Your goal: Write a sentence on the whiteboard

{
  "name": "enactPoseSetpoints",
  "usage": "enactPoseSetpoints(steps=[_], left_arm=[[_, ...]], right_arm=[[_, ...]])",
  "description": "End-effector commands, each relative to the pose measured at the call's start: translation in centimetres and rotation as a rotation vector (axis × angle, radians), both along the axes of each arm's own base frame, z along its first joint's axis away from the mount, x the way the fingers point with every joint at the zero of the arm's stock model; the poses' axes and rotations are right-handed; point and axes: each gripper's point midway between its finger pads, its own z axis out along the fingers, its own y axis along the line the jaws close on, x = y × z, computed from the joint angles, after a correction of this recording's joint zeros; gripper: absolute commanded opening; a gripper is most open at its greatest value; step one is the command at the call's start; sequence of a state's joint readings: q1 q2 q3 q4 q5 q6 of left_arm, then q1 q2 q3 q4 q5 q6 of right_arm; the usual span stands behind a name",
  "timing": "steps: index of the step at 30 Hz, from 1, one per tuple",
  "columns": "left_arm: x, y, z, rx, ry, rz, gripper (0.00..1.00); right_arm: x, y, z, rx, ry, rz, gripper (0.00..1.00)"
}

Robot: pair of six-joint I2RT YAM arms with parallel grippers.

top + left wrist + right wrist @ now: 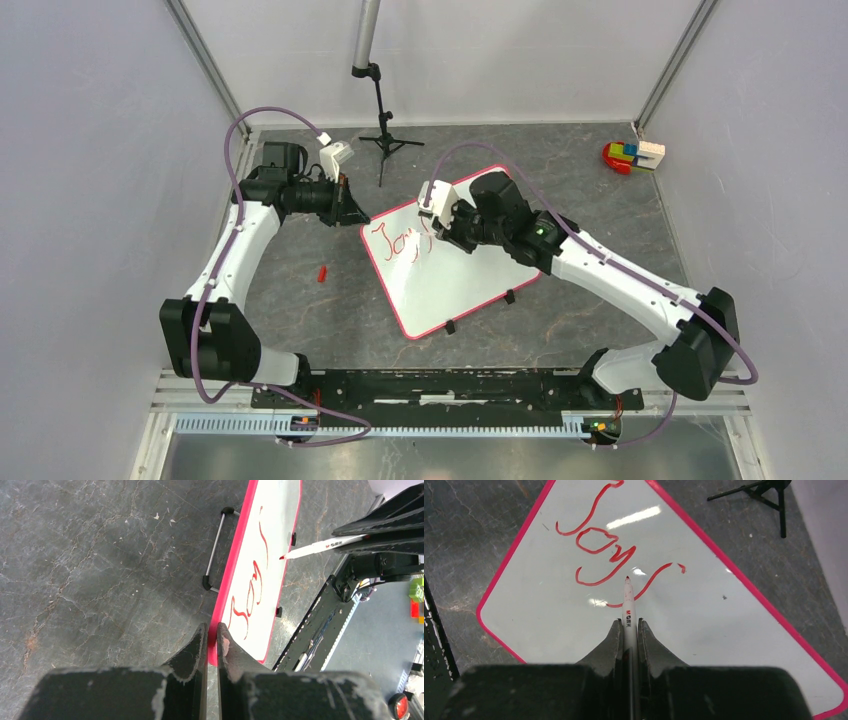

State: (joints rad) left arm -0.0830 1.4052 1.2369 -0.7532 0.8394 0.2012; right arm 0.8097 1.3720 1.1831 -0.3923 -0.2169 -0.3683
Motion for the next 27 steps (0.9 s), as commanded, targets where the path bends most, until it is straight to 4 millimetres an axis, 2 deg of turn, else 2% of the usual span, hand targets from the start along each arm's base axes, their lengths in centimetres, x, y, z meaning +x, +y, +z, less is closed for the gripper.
enactPoseSetpoints(steps=[1,12,27], left_arm=[[-0.7,-0.9,-0.1,0.005,0.005,-0.040,0.06],[-0.7,-0.9,-0.2,0.008,0.006,-0.038,0.06],[-0.4,-1.0,-0.3,0.007,0.013,-0.038,0.06]], right_arm=[[1.7,0.5,3.2,0.046,-0.084,-0.034,0.00],[2.4,0.7,0.6,-0.006,-0.064,-0.043,0.00],[3.9,-1.9,0.3,-0.041,-0.081,-0.102,0.00]])
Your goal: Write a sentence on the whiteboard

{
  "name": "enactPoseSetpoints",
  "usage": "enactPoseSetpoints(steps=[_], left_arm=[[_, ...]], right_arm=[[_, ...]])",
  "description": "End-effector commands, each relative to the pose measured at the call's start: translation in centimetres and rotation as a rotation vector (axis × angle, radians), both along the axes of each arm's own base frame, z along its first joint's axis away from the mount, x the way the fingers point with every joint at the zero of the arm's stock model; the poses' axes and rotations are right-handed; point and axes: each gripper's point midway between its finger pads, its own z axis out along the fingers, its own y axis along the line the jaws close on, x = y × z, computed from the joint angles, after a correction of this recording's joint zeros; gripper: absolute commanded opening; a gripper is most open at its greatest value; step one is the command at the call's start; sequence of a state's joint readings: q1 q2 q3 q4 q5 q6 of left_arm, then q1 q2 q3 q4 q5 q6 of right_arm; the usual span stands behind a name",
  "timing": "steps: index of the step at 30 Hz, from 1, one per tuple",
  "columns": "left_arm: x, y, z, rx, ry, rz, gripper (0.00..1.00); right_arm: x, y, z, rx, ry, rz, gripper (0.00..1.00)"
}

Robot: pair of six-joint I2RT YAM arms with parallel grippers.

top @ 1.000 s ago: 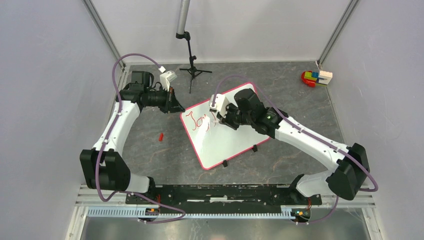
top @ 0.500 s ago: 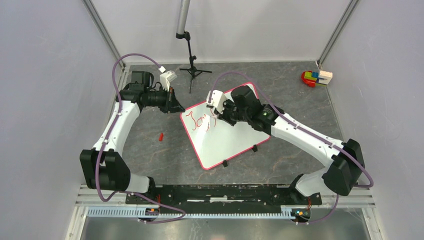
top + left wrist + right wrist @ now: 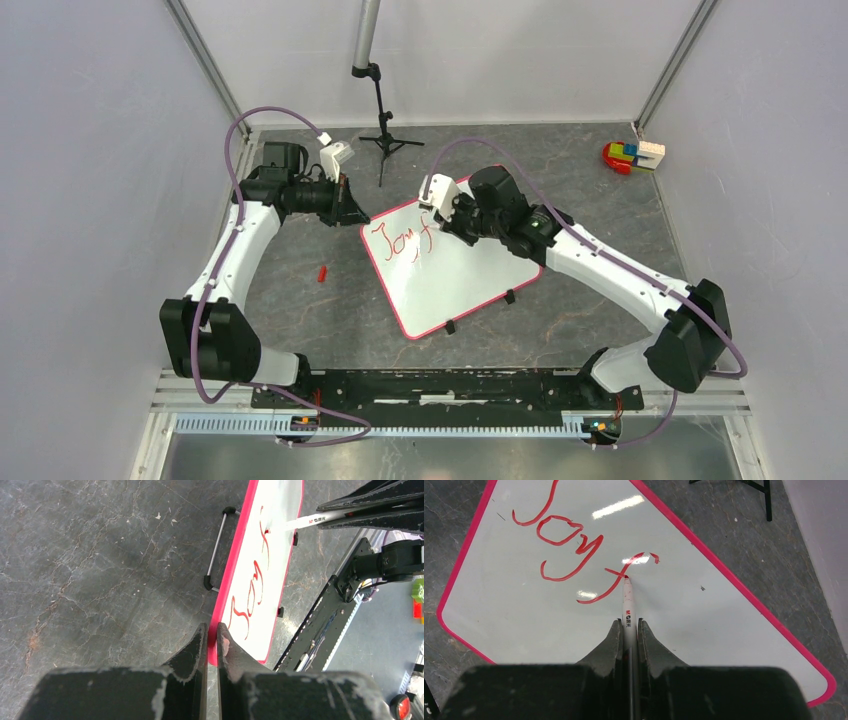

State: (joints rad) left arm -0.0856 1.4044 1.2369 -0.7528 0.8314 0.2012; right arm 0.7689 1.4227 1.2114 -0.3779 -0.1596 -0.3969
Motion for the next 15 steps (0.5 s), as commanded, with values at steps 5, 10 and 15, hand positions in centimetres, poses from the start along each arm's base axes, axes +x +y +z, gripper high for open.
enactPoseSetpoints(steps=[5,10,15], left_arm=[[-0.4,-1.1,-0.3,0.001,0.017,-0.041,0.06],[-0.5,-1.1,-0.2,0.002,0.015,-0.040,0.06],[-0.5,-1.2,-0.3,0.001,0.016,-0.045,0.06]], right_arm=[[0.8,-0.9,1.1,0.001,-0.043,-0.023,0.00],[0.3,-0.9,2.6,0.037,-0.060,-0.010,0.00],[0.8,-1.2,2.5,0.019,-0.081,-0.027,0.00]])
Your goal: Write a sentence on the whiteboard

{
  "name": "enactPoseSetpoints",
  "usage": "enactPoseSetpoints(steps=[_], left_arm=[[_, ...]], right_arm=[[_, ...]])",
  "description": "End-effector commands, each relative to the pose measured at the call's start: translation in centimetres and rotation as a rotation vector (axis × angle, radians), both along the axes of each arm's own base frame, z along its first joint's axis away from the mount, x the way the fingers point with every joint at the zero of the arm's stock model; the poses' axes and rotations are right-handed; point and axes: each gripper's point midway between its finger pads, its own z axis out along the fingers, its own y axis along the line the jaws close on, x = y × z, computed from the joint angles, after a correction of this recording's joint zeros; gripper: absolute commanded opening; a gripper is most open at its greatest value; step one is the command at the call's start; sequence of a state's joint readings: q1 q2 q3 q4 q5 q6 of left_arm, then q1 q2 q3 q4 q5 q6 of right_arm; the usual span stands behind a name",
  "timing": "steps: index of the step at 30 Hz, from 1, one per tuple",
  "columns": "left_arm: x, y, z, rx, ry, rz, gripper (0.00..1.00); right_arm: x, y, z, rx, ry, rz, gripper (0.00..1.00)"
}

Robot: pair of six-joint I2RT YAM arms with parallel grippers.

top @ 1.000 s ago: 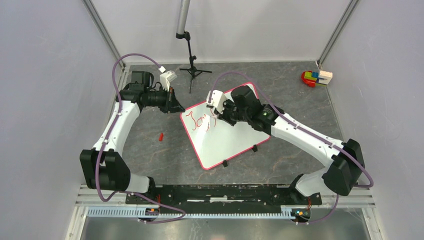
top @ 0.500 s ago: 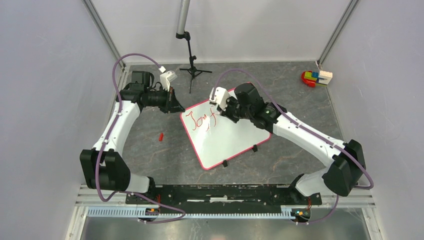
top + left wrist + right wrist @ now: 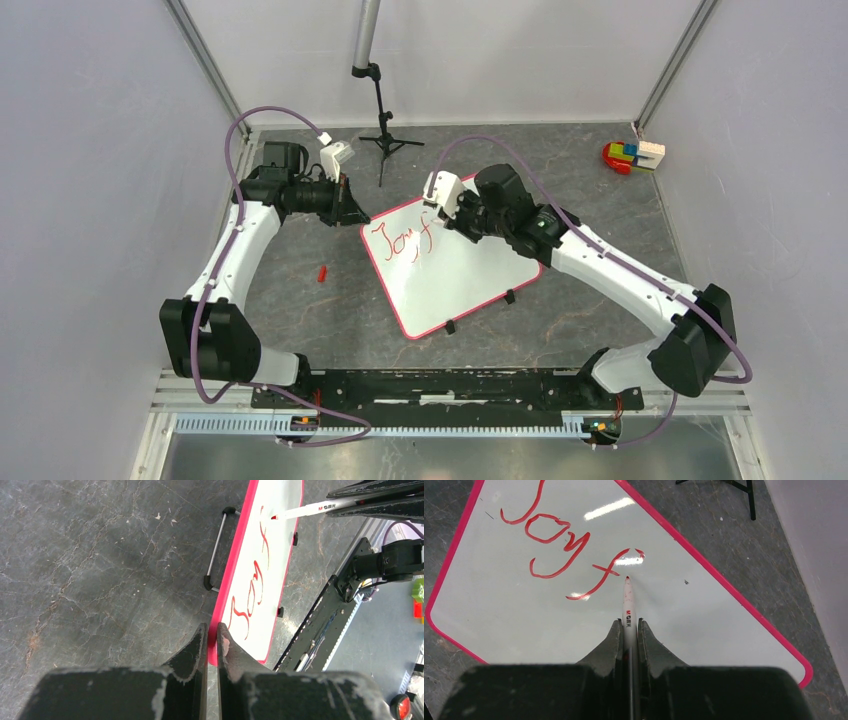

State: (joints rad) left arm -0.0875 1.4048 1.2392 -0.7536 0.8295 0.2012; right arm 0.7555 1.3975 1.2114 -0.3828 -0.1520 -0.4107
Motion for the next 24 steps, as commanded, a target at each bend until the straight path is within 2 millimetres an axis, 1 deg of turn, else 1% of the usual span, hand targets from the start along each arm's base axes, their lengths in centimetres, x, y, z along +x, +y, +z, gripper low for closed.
enactPoseSetpoints(steps=[1,6,13,24], left_arm=[[-0.5,-1.2,-0.3,0.000,0.017,-0.045,0.06],[-0.5,-1.1,-0.2,0.002,0.015,-0.042,0.06],[-0.5,-1.1,-0.2,0.006,0.014,-0.039,0.06],[-0.5,-1.0,-0.3,0.013,0.019,-0.041,0.06]], right_arm=[[0.5,-0.4,1.4,0.013,-0.049,-0.011,0.00],[0.4,0.2,1.1,0.022,-0.033,0.003,0.00],[0.8,0.3,0.8,0.008,-0.034,0.003,0.00],[1.7,-1.5,0.1,-0.032,-0.041,-0.044,0.00]])
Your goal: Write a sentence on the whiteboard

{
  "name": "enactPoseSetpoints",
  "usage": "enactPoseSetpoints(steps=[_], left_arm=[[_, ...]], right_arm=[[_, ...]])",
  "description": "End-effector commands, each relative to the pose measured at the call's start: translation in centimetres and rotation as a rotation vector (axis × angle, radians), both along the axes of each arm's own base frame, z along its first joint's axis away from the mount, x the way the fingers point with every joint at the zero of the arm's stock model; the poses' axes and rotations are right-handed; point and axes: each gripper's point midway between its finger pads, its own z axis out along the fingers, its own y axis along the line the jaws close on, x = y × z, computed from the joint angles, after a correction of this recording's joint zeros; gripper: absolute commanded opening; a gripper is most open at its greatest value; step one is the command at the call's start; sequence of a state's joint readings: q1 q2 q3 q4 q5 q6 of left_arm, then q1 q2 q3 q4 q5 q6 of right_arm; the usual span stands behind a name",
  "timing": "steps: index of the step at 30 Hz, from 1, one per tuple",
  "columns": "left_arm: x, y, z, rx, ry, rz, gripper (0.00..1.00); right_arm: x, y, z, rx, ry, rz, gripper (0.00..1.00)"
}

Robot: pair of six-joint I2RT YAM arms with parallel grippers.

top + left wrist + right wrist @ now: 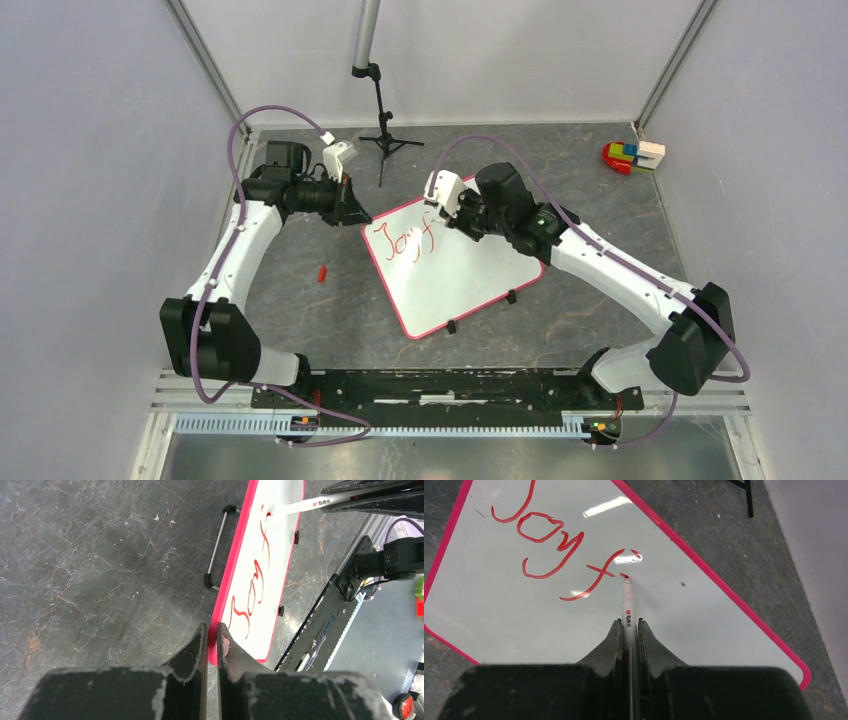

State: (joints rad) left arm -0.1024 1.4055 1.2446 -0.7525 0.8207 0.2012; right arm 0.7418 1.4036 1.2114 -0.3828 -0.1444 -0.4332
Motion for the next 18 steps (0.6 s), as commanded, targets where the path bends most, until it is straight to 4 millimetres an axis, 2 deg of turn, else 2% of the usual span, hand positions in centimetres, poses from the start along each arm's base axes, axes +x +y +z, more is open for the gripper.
enactPoseSetpoints(steps=[1,7,18], left_arm=[[-0.5,-0.7,-0.4,0.007,0.026,-0.032,0.06],[-0.4,-0.7,-0.5,0.007,0.030,-0.032,0.06],[-0.4,-0.7,-0.5,0.007,0.026,-0.035,0.06]], right_arm=[[1.1,-1.1,0.3,-0.014,-0.030,-0.040,0.00],[1.0,-1.3,0.4,-0.008,-0.023,-0.035,0.00],[-1.3,-0.8,-1.4,-0.002,0.051,0.028,0.00]])
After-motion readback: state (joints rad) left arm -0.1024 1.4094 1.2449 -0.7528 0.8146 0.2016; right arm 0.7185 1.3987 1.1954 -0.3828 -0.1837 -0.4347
